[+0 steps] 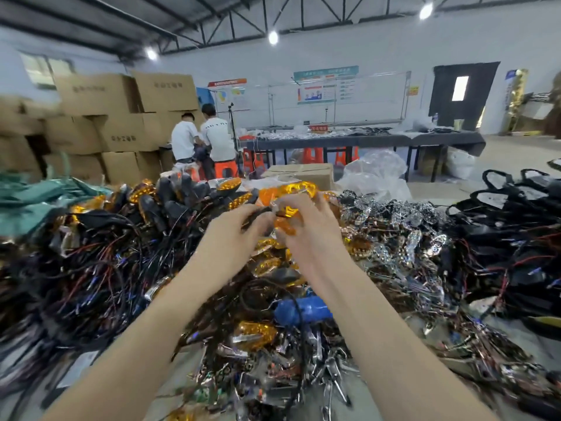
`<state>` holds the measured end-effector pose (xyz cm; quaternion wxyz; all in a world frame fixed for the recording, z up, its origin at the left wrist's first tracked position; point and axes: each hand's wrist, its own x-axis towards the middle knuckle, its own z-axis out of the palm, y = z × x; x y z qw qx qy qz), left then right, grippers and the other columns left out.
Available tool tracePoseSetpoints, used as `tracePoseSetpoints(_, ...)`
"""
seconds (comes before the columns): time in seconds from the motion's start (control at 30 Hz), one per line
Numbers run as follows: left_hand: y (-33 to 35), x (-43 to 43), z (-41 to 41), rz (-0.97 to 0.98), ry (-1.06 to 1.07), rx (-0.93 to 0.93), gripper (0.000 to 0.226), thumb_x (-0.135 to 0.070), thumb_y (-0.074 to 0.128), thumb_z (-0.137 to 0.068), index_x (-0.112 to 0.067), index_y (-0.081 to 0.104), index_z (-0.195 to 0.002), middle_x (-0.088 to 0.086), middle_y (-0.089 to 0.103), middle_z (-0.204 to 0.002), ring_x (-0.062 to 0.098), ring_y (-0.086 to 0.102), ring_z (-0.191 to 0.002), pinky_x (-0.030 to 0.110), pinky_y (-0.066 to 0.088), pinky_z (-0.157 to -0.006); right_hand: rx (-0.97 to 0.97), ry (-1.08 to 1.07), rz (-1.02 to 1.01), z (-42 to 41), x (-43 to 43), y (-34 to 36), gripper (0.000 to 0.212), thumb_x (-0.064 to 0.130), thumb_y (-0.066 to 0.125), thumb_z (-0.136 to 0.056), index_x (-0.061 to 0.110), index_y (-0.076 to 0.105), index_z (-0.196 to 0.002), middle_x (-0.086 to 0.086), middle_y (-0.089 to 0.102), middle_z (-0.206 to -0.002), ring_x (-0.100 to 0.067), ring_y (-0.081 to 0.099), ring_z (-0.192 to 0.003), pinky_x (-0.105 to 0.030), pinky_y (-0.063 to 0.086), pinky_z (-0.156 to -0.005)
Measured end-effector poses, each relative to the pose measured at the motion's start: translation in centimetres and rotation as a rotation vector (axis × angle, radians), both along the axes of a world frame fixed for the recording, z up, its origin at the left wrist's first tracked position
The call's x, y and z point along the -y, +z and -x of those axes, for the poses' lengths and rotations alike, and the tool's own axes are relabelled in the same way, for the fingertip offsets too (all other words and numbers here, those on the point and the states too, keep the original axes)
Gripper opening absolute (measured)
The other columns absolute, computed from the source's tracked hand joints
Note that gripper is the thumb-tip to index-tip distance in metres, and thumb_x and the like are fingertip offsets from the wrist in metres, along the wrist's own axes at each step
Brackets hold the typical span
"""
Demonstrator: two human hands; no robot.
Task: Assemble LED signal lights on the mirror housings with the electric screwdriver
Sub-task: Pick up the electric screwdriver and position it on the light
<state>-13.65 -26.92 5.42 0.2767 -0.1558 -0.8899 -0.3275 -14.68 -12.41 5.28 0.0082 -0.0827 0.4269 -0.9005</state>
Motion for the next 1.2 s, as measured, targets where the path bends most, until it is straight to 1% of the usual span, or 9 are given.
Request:
tracePoseSetpoints(0.1,1.8,3.1,2.9,-0.074,0.135,-0.065,0.030,-0.039,0.046,-0.104,-0.021,0.066,-0.116,-0.004,0.070,-0.100,0.015,0.065,-0.094,0.032,0.049,-0.080,-0.029,0.001,-0.083,1.5,1.8,0.6,0.076,0.016,0.070,-0.088,0.034,0.033,-0.153,-0.001,0.055,-0.131,-0.020,0.049,-0.123,-0.037,0.043,-0.097)
tracePoseSetpoints(0.2,3.6,5.6,7.2,-0.063,0.298,-0.021,0.038,-0.031,0.037,-0.106,-0.013,0.053,-0.136,0.009,0.066,-0.115,0.030,0.062,-0.104,0.036,0.046,-0.082,-0.017,0.002,-0.131,2.5,1.7,0.5,0.081,0.013,0.067,-0.095,0.041,0.024,-0.157,0.002,0.053,-0.135,-0.019,0.050,-0.130,-0.042,0.042,-0.113)
tracePoseSetpoints(0.3,4.7,7.6,10.9,0.008,0.450,0.011,0.044,-0.025,0.034,-0.106,-0.007,0.040,-0.145,0.020,0.059,-0.128,0.039,0.058,-0.113,0.044,0.046,-0.089,-0.009,-0.043,-0.217,3.7,1.4,1.2,0.079,0.013,0.068,-0.094,0.036,0.027,-0.158,-0.003,0.046,-0.149,-0.016,0.052,-0.120,-0.040,0.045,-0.106)
tracePoseSetpoints(0.37,4.7,9.0,13.1,0.204,0.543,0.132,0.044,-0.023,0.034,-0.105,-0.008,0.034,-0.147,0.023,0.053,-0.135,0.043,0.054,-0.118,0.050,0.046,-0.095,-0.002,-0.081,-0.277,4.8,0.9,1.9,0.080,0.015,0.069,-0.093,0.033,0.026,-0.158,-0.006,0.042,-0.152,-0.022,0.048,-0.127,-0.046,0.041,-0.112)
tracePoseSetpoints(0.5,4.6,11.1,15.1,0.515,0.668,0.400,0.041,-0.014,0.037,-0.100,-0.014,0.038,-0.141,0.021,0.059,-0.120,0.040,0.061,-0.097,0.043,0.051,-0.075,-0.077,-0.151,-0.394,6.1,-0.4,2.7,0.073,0.017,0.069,-0.091,0.031,0.033,-0.153,-0.002,0.044,-0.151,-0.023,0.048,-0.132,-0.050,0.040,-0.115)
tracePoseSetpoints(0.63,4.9,12.0,15.5,0.507,0.786,0.338,0.020,-0.018,0.042,-0.099,-0.007,0.054,-0.111,0.021,0.062,-0.112,0.035,0.055,-0.088,0.040,0.042,-0.072,-0.058,-0.174,-0.446,6.4,-2.2,2.0,0.052,0.014,0.065,-0.093,0.035,0.046,-0.136,0.002,0.051,-0.138,-0.016,0.056,-0.117,-0.046,0.050,-0.107)
tracePoseSetpoints(0.73,4.9,12.4,15.6,0.492,0.852,0.280,0.020,-0.021,0.040,-0.102,-0.006,0.048,-0.114,0.024,0.059,-0.118,0.042,0.058,-0.103,0.043,0.041,-0.078,-0.009,-0.186,-0.454,6.3,-3.4,1.2,0.047,0.014,0.062,-0.094,0.035,0.048,-0.133,-0.001,0.053,-0.135,-0.010,0.058,-0.100,-0.037,0.056,-0.092)
tracePoseSetpoints(0.87,5.0,12.2,15.4,0.409,0.866,0.261,0.039,-0.031,0.043,-0.103,-0.002,0.044,-0.130,0.026,0.048,-0.133,0.045,0.049,-0.120,0.050,0.043,-0.094,-0.004,-0.202,-0.453,6.1,-4.5,1.1,0.043,0.015,0.061,-0.094,0.036,0.049,-0.129,0.000,0.053,-0.125,-0.011,0.058,-0.096,-0.038,0.056,-0.093)
tracePoseSetpoints(1.2,1.5,1.8,12.2,0.472,0.546,0.059,0.044,-0.027,0.041,-0.102,-0.007,0.041,-0.140,0.019,0.047,-0.140,0.035,0.046,-0.127,0.047,0.046,-0.099,-0.003,-0.207,-0.431,4.1,-4.8,1.6,0.039,0.011,0.058,-0.096,0.031,0.054,-0.129,0.001,0.056,-0.121,-0.015,0.059,-0.101,-0.037,0.057,-0.087)
